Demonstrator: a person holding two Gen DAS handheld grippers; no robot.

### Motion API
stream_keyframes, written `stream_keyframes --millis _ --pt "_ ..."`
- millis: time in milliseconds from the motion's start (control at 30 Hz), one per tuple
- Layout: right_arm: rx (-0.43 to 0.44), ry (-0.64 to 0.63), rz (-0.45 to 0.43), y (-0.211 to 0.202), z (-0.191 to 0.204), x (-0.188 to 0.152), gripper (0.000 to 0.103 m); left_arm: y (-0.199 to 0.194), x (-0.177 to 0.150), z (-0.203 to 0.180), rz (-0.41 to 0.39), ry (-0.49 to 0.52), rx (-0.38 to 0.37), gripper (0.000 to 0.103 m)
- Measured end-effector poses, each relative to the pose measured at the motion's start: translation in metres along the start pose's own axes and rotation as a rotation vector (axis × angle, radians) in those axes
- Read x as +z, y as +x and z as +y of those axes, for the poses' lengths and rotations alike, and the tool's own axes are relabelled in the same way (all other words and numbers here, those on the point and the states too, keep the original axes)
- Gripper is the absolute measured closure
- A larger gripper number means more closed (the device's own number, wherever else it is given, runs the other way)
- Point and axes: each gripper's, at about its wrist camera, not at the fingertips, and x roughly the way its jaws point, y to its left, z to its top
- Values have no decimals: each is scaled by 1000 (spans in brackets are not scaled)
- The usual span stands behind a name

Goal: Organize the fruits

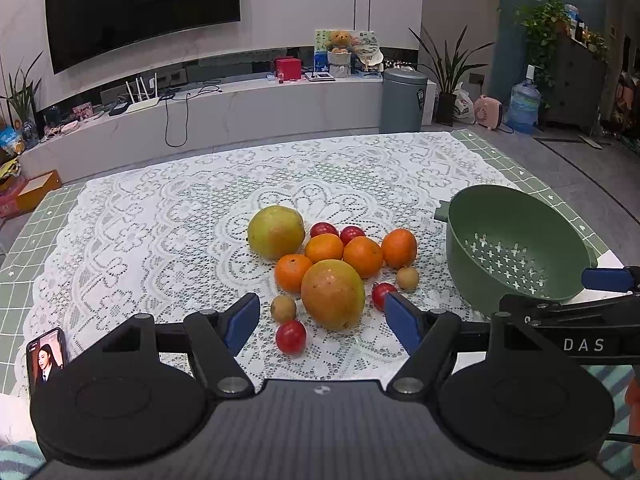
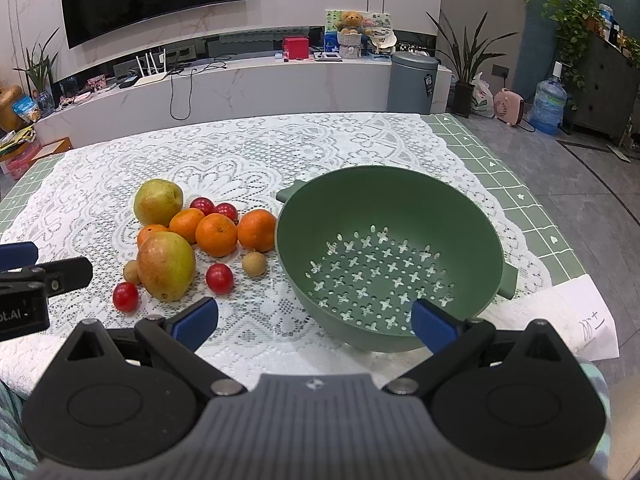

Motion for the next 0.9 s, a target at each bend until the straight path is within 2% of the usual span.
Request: stream_keyframes --millis 900 --pt "-9 -4 24 5 2 -1 4 4 -1 -4 10 6 -6 19"
